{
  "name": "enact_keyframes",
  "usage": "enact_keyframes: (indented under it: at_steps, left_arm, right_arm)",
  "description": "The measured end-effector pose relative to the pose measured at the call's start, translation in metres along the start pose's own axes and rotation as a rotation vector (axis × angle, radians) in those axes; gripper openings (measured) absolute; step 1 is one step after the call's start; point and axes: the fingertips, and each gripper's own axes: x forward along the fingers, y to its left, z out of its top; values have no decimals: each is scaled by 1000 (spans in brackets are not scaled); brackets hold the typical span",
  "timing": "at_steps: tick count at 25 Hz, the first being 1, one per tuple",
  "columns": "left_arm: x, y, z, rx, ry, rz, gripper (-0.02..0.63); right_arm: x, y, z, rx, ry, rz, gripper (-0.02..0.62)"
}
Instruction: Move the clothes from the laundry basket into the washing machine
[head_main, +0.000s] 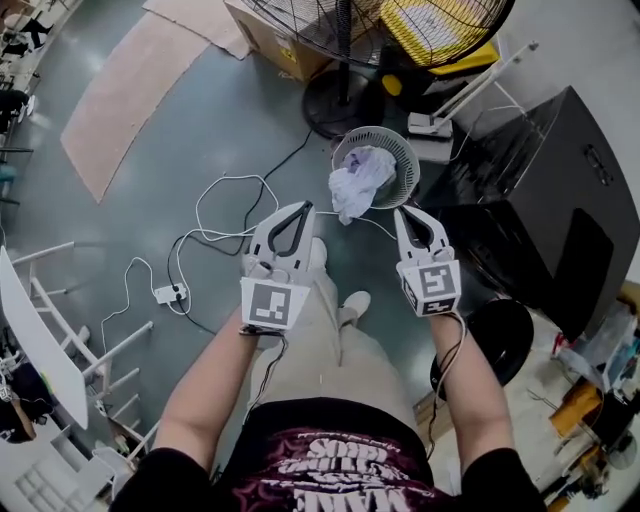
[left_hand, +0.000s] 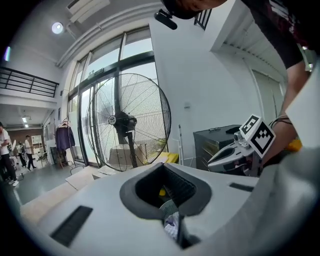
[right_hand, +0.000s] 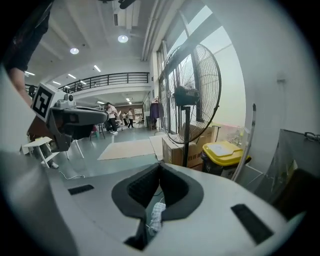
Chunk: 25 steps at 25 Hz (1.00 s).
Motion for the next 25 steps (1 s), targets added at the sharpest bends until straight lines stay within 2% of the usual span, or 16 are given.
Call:
enact_keyframes:
  at_steps: [6, 13, 18, 25]
  left_arm:
    - [34, 17, -46, -30, 49, -34, 5]
    - [71, 51, -102, -65, 110, -37, 5]
    - [103, 69, -131, -63, 112, -51, 5]
    - [142, 69, -164, -42, 96, -78, 5]
  right_arm:
    - [53, -5, -48, 31, 103, 0, 8]
    - [122, -9, -109, 66, 198, 2, 9]
    - [171, -15, -150, 68, 252, 5, 20]
    - [214, -13, -221, 39, 356, 39, 38]
